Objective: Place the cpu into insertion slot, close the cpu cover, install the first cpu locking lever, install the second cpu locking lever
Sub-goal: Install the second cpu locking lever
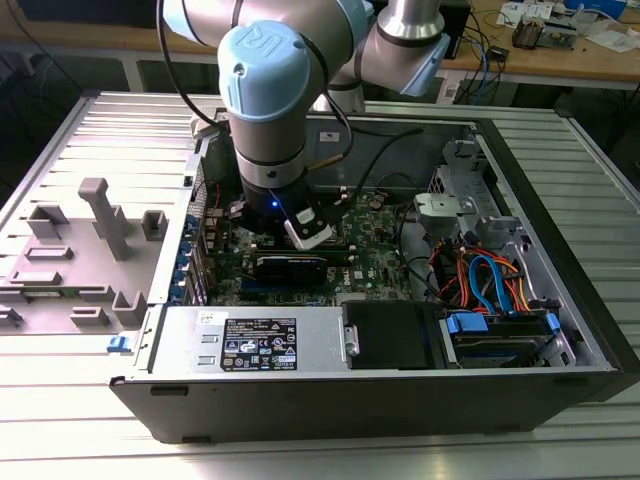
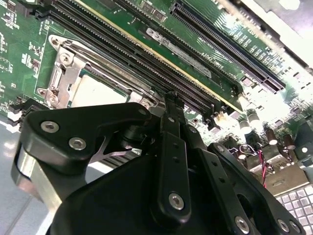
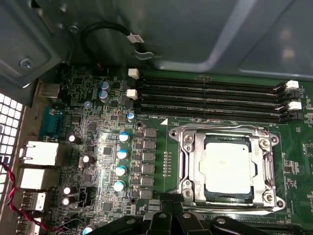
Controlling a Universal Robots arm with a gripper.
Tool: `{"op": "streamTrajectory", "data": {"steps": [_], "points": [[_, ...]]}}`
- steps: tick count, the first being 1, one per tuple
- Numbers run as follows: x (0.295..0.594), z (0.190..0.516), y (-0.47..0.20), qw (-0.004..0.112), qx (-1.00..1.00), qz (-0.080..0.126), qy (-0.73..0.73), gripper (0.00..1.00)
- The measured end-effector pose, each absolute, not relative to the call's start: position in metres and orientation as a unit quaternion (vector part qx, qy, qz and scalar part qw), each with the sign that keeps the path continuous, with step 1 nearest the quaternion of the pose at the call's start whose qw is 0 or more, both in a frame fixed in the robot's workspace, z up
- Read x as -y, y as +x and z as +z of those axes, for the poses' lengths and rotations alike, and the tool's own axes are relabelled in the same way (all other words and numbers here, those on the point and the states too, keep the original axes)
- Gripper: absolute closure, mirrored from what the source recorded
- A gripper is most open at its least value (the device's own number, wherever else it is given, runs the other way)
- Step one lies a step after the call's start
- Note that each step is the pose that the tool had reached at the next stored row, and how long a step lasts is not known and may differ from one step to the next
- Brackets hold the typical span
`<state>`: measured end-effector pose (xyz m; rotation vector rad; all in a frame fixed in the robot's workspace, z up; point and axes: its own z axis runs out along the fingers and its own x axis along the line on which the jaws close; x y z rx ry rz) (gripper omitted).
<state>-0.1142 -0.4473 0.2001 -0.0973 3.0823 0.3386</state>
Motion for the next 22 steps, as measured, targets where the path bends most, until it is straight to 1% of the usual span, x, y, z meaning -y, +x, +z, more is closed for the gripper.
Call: {"op": "streamTrajectory", "data": {"steps": [9,12,19,22], "points": [[0.446,0.197,-0.114,0.020,-0.993,0.110,-0.025,0.89],[0.446,0.198,-0.114,0.020,-0.994,0.106,-0.025,0.89],[0.446,0.213,-0.114,0.020,-0.994,0.106,-0.025,0.89],[0.446,0.214,-0.114,0.020,-0.994,0.107,-0.025,0.89]]}}
